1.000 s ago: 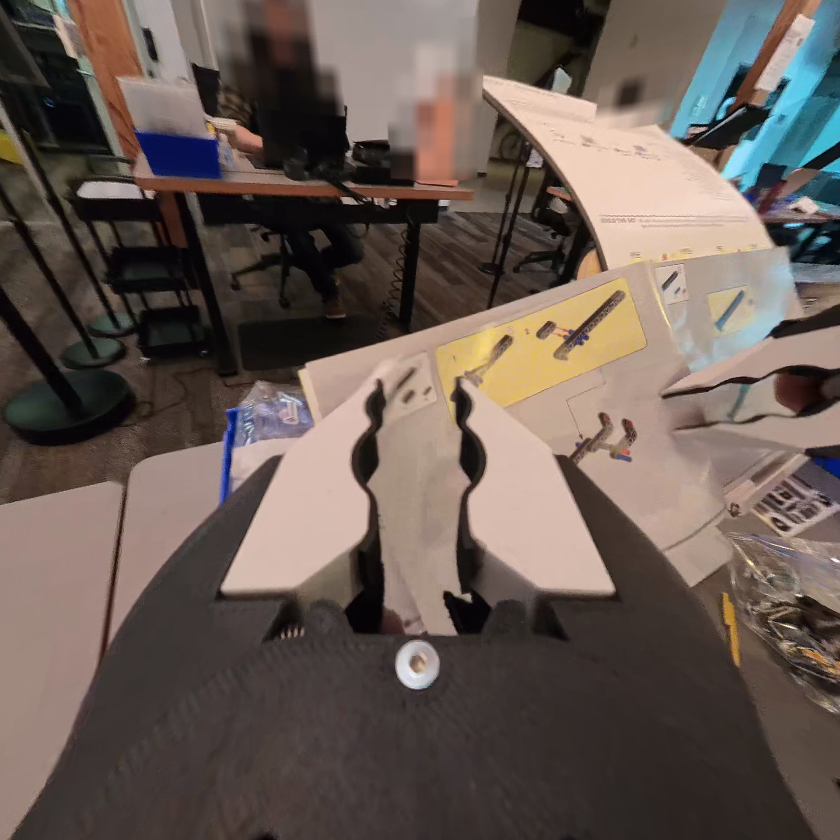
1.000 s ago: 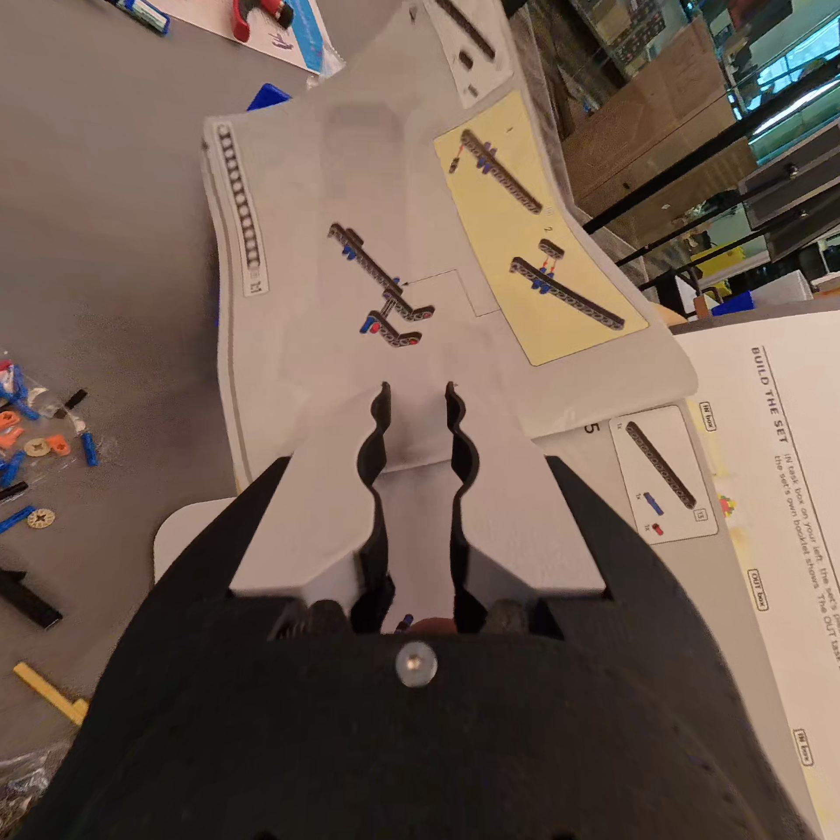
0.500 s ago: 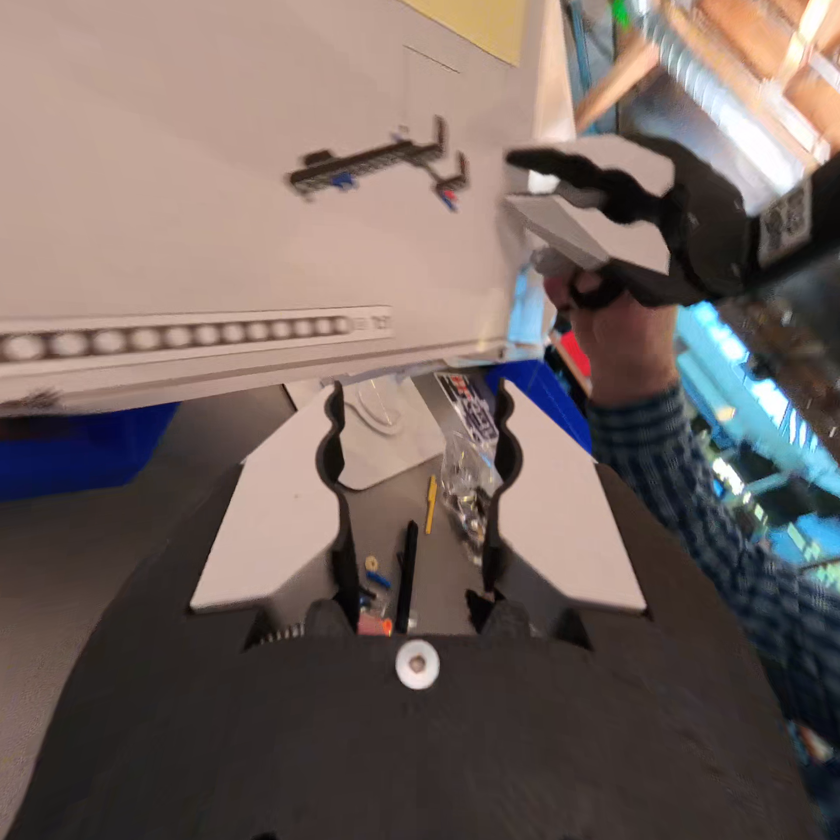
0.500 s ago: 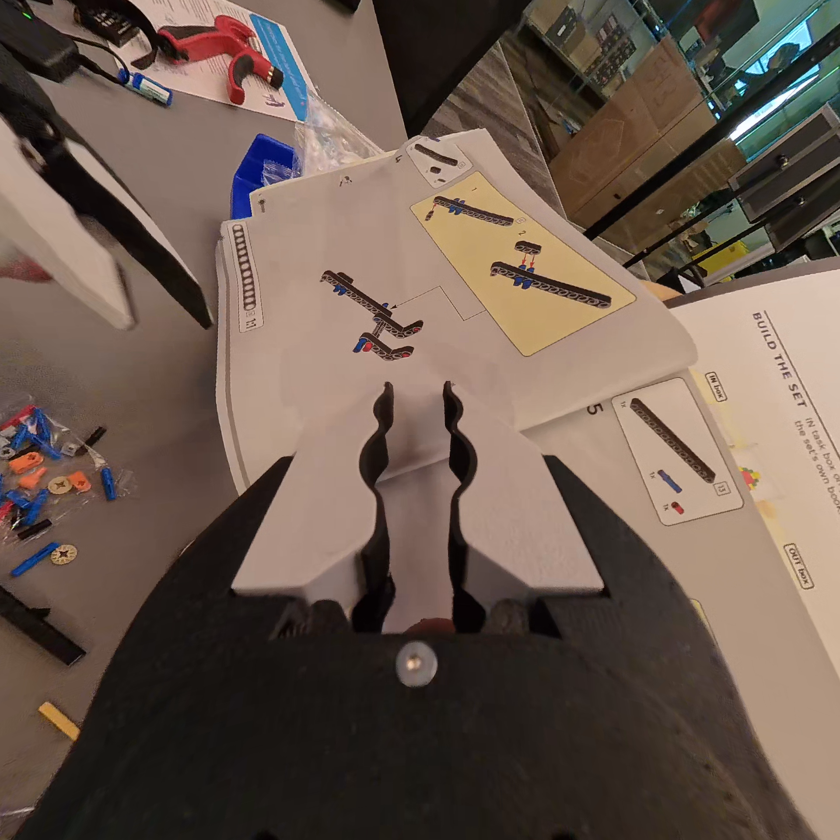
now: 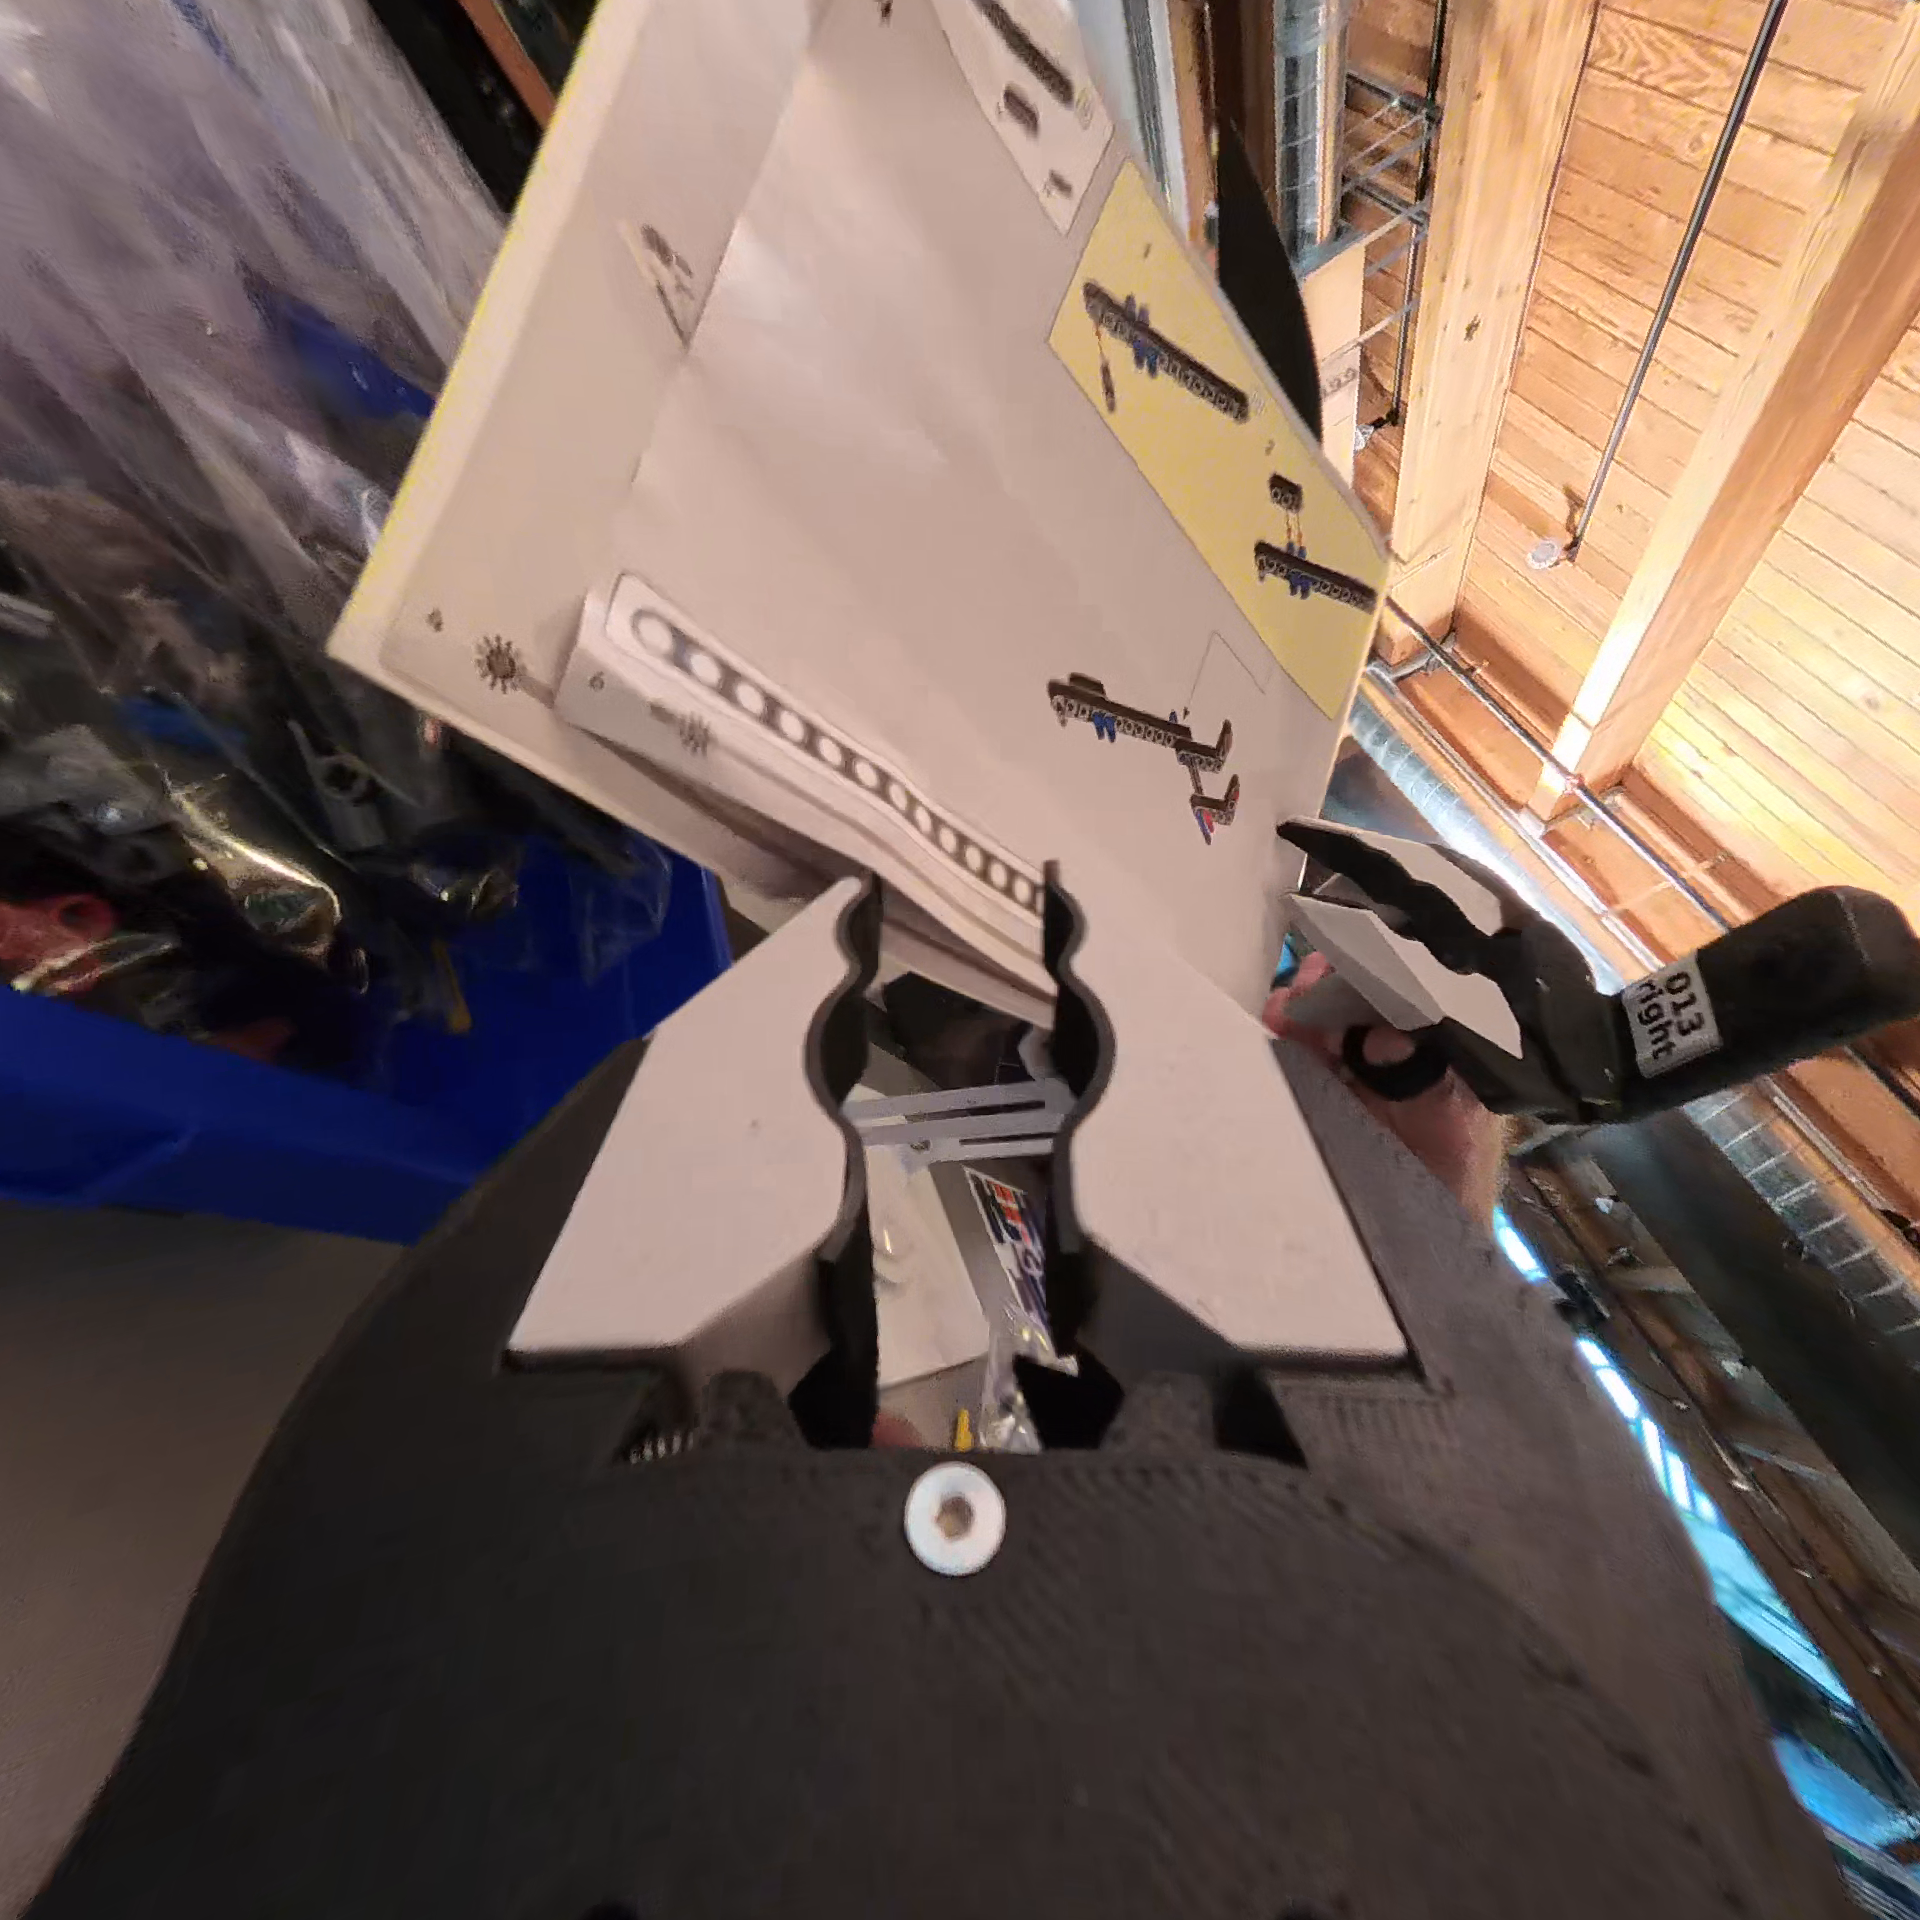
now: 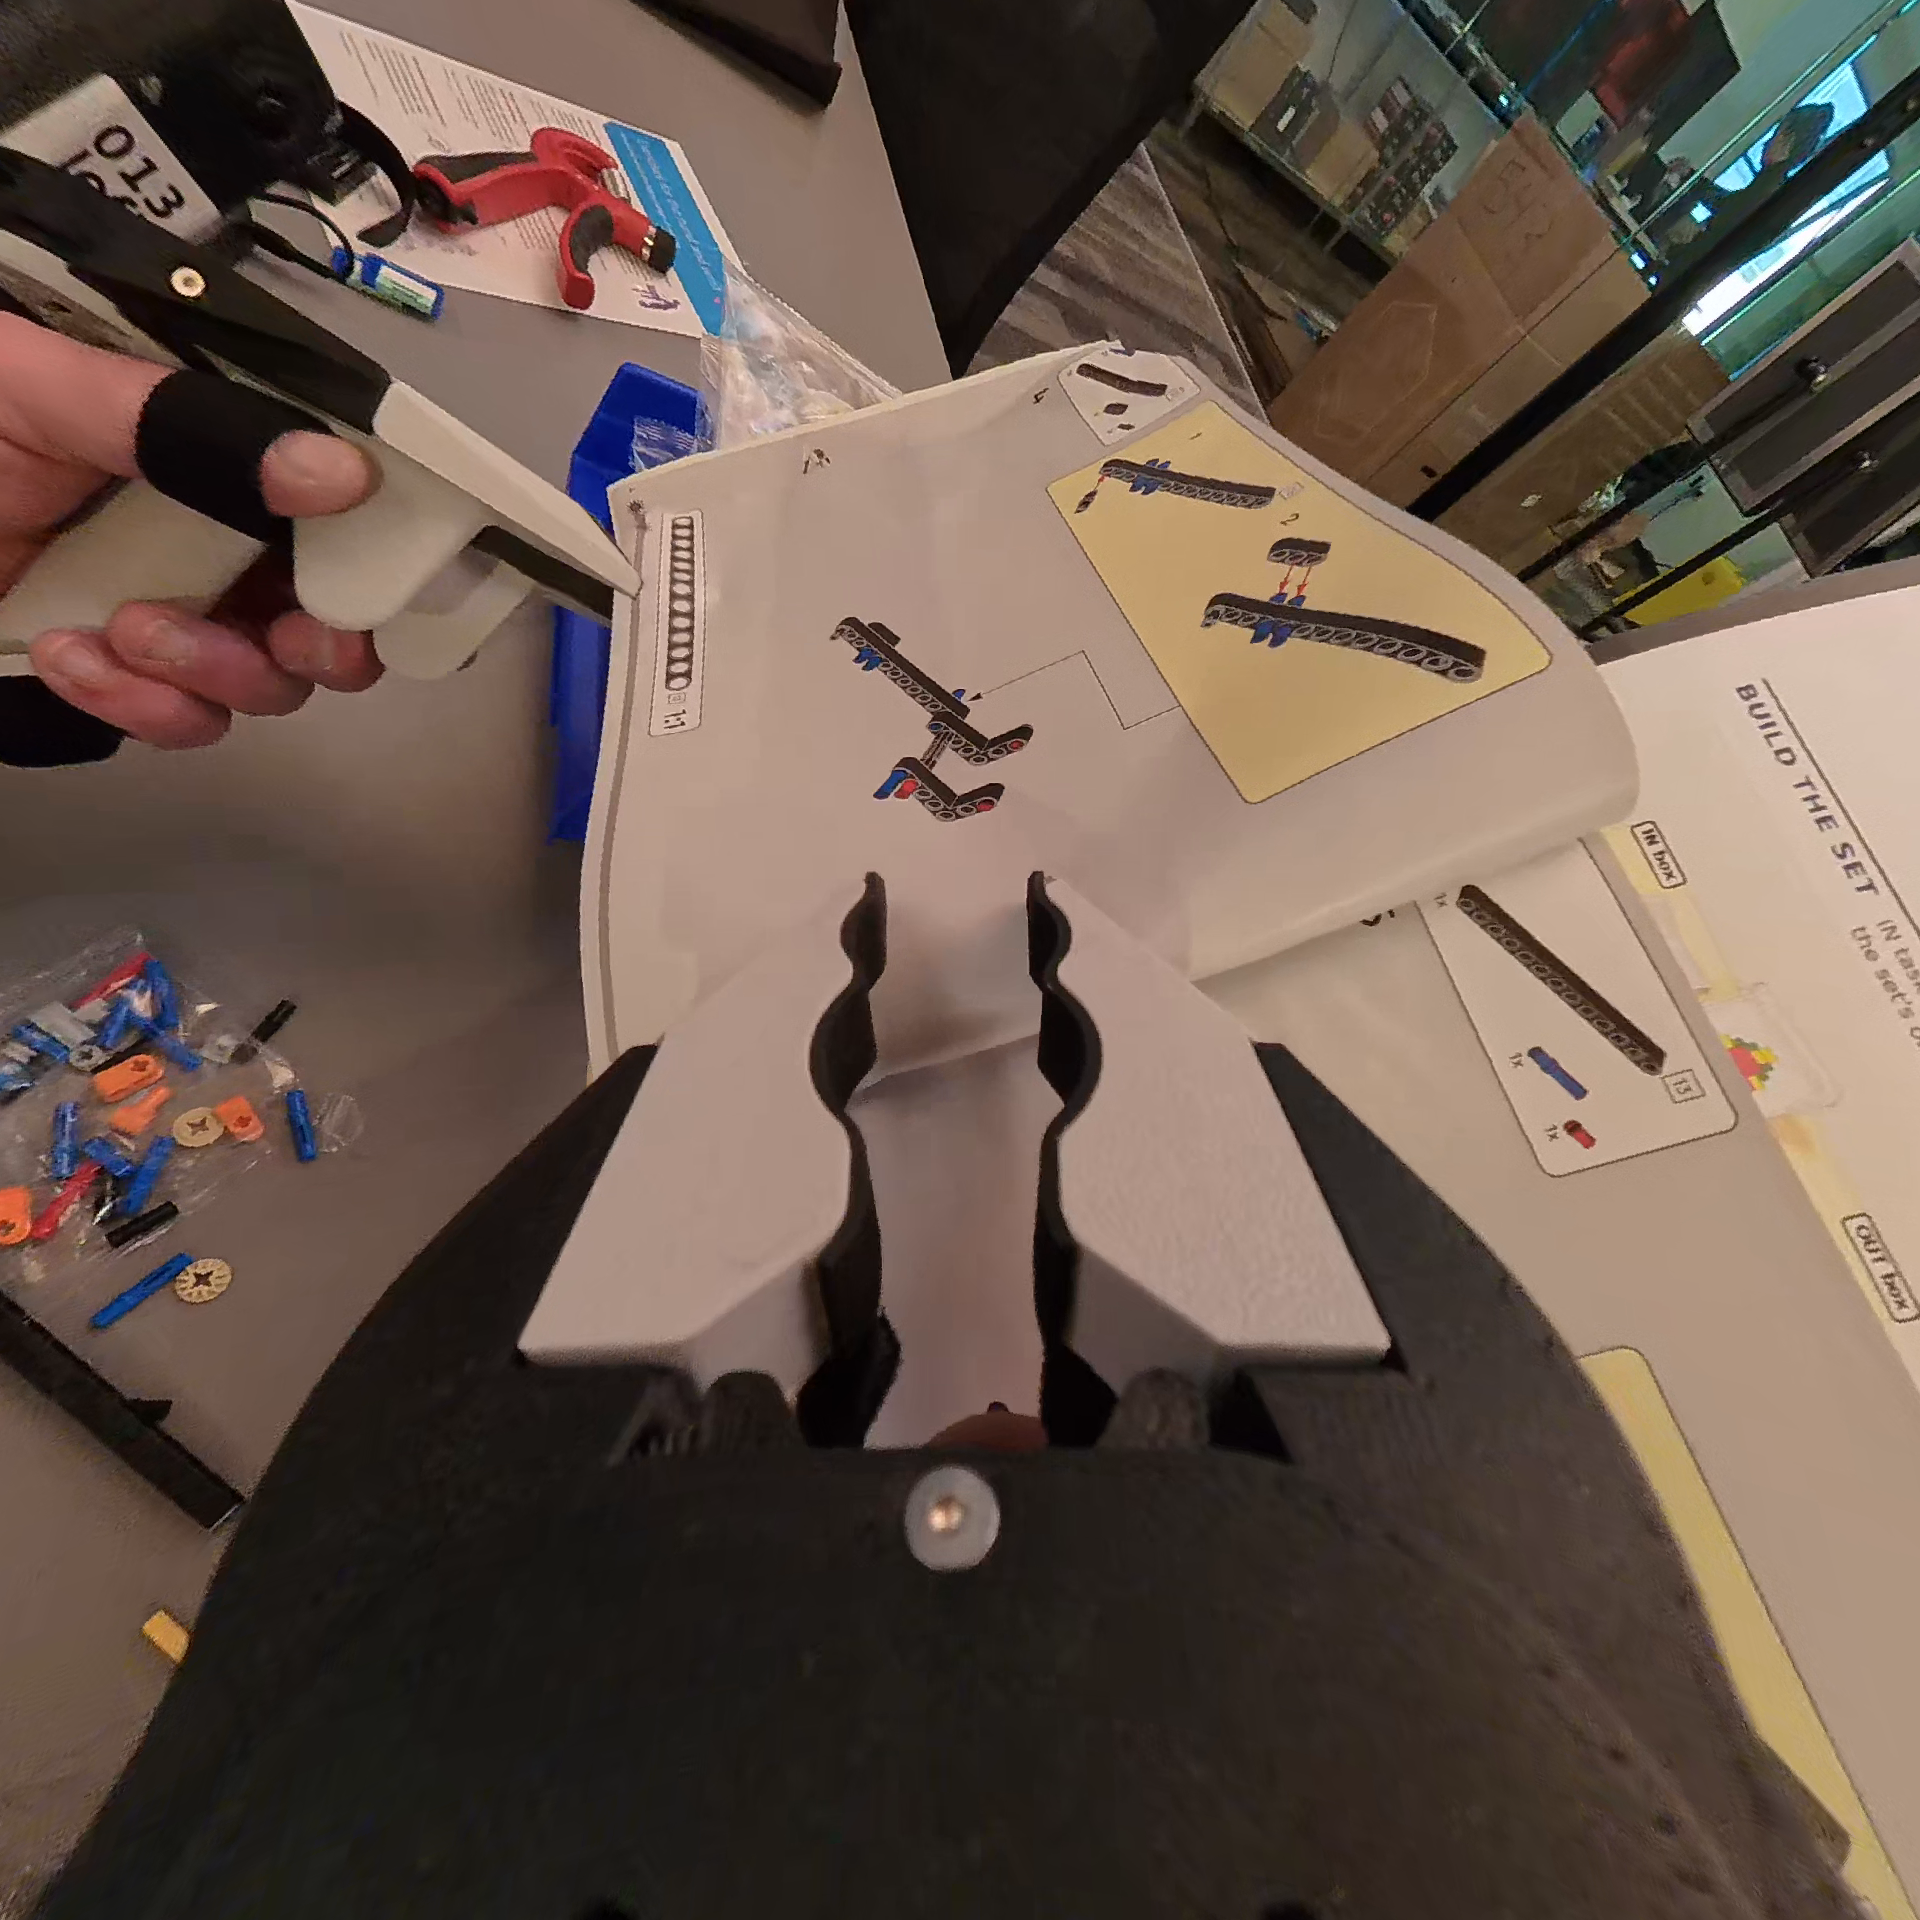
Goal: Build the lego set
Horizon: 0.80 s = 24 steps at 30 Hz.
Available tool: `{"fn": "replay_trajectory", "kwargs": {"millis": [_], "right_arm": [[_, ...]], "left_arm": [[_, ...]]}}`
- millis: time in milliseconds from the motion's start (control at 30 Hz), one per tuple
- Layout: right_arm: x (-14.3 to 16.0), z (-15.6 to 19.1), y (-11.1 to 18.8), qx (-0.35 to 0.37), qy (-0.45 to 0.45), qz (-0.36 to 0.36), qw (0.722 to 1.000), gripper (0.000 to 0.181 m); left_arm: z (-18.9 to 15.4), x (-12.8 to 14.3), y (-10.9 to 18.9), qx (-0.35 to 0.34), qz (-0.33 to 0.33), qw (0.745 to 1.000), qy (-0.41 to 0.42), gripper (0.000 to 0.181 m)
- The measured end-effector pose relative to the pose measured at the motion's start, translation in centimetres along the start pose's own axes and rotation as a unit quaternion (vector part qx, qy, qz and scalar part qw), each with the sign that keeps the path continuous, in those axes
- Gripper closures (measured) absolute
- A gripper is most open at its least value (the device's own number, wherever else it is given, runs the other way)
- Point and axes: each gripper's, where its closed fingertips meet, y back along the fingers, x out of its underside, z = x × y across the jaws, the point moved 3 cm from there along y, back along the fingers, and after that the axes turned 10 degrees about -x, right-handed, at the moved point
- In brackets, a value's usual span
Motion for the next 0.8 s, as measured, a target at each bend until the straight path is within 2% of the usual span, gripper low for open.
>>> {"fn": "replay_trajectory", "kwargs": {"millis": [133, 267, 367, 433, 633, 800], "right_arm": [[0.1, 0.3, -0.3, -0.005, 0.000, 0.000, 1.000, 0.158], [0.0, 0.7, -0.7, -0.005, 0.007, 0.007, 1.000, 0.158], [0.0, 0.9, -0.9, -0.009, 0.004, 0.008, 1.000, 0.158], [0.0, 0.9, -0.8, -0.009, 0.005, 0.007, 1.000, 0.158], [-0.3, 1.4, 0.2, -0.016, -0.024, -0.018, 0.999, 0.148], [0.0, 2.8, 1.9, 0.001, -0.014, -0.017, 1.000, 0.141]], "left_arm": [[0.1, 1.9, -0.2, 0.022, 0.038, 0.999, 0.029, 0.123], [0.7, 1.6, -0.6, 0.012, 0.018, 0.999, 0.038, 0.140], [0.9, 1.2, -0.4, 0.001, -0.001, 0.999, 0.034, 0.168], [0.9, 0.9, -0.1, -0.007, -0.011, 1.000, 0.019, 0.180], [-0.7, 0.1, 1.3, -0.018, -0.027, 0.999, -0.035, 0.181], [-2.3, -0.6, 2.4, -0.030, -0.037, 0.995, -0.085, 0.181]]}}
